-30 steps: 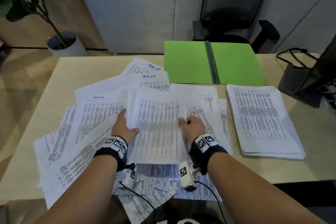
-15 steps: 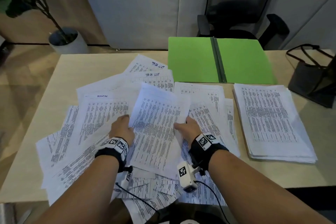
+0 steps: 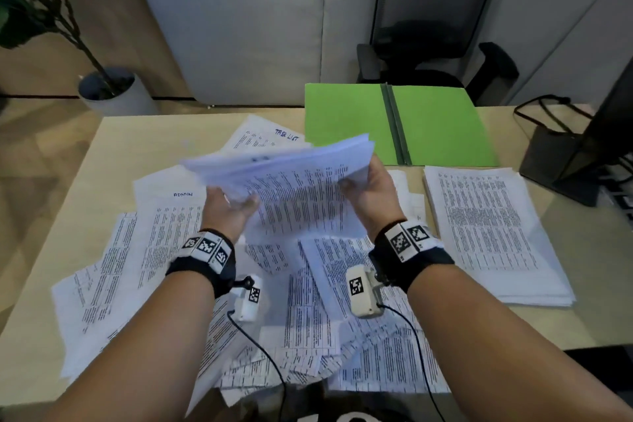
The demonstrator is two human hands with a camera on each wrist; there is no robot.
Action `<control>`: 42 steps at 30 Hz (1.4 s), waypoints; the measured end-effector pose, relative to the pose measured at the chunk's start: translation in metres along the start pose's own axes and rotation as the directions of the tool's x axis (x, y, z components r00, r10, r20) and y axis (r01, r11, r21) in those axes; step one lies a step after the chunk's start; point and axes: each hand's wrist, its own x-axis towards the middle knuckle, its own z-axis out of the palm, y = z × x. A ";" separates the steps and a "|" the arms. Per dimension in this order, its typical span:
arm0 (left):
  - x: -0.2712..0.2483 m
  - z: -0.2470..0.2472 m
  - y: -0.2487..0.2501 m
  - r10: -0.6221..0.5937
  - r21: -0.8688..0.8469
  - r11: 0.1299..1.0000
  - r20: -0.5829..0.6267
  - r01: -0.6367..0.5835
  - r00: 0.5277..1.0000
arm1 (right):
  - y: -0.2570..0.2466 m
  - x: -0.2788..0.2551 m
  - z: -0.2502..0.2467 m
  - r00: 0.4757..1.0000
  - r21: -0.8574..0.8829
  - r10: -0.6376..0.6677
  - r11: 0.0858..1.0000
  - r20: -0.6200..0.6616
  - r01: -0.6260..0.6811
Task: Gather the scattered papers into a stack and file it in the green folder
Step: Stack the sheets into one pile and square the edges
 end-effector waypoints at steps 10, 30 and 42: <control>-0.014 0.029 -0.017 0.035 0.118 0.992 0.009 -0.036 0.999 | 0.081 -0.001 -0.073 0.964 -0.837 0.169 0.480 -0.205 -0.262; -0.034 0.048 -0.073 -0.199 0.176 0.967 0.076 0.183 0.977 | 0.103 0.004 -0.091 0.853 -0.739 0.368 0.440 -0.371 -0.511; -0.028 0.038 -0.055 -0.217 -0.344 0.902 0.166 0.262 0.962 | 0.048 0.011 -0.083 0.973 -0.468 -0.108 0.884 -0.205 0.000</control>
